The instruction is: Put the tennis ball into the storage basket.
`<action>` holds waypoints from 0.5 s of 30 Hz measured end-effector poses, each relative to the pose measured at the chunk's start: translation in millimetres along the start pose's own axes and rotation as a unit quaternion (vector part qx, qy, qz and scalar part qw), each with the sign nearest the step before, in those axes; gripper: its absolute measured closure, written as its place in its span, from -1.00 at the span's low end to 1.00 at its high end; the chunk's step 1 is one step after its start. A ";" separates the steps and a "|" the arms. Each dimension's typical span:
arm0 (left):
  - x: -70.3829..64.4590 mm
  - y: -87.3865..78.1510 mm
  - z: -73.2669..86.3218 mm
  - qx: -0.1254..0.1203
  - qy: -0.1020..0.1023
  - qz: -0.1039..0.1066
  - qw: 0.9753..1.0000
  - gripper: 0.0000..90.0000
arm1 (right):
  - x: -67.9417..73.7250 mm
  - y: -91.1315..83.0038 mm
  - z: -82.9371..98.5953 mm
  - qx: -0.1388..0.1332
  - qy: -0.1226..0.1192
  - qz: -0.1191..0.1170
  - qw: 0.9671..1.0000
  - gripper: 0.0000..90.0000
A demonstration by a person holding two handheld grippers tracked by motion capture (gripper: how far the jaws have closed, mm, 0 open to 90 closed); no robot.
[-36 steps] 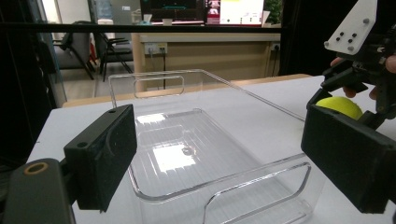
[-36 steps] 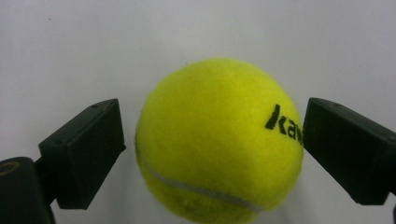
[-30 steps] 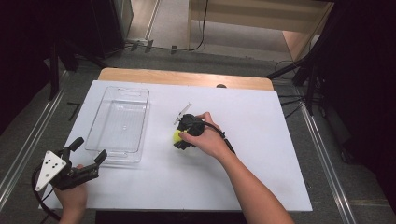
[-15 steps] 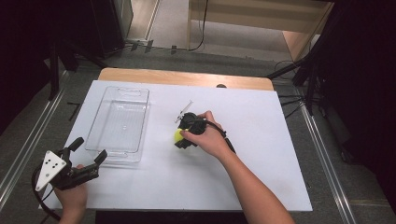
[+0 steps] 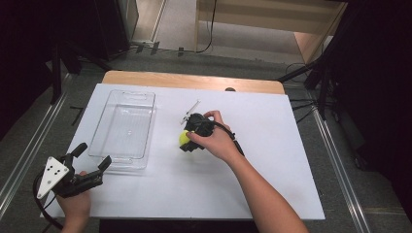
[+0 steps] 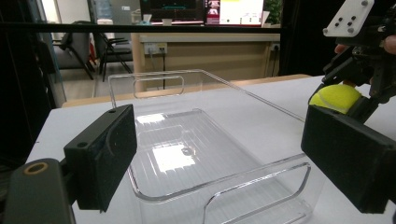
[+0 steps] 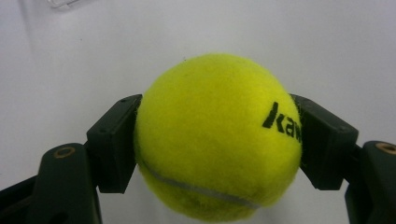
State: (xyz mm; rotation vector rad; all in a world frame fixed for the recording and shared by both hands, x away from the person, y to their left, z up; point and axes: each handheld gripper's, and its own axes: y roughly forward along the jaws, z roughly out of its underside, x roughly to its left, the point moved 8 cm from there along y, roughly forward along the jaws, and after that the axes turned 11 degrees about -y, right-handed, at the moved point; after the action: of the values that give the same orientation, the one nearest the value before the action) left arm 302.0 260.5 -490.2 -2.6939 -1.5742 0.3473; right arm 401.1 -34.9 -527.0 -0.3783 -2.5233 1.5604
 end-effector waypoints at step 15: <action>0.2 0.4 0.0 0.000 -0.002 0.000 1.000 -0.75 | 0.4 -11.5 -14.2 -0.005 -0.011 -0.010 1.000 -0.48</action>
State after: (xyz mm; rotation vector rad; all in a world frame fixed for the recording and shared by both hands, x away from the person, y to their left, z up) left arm 302.4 260.4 -490.3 -2.6950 -1.5757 0.3529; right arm 402.8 -27.6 -510.4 -0.3395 -2.5444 1.5536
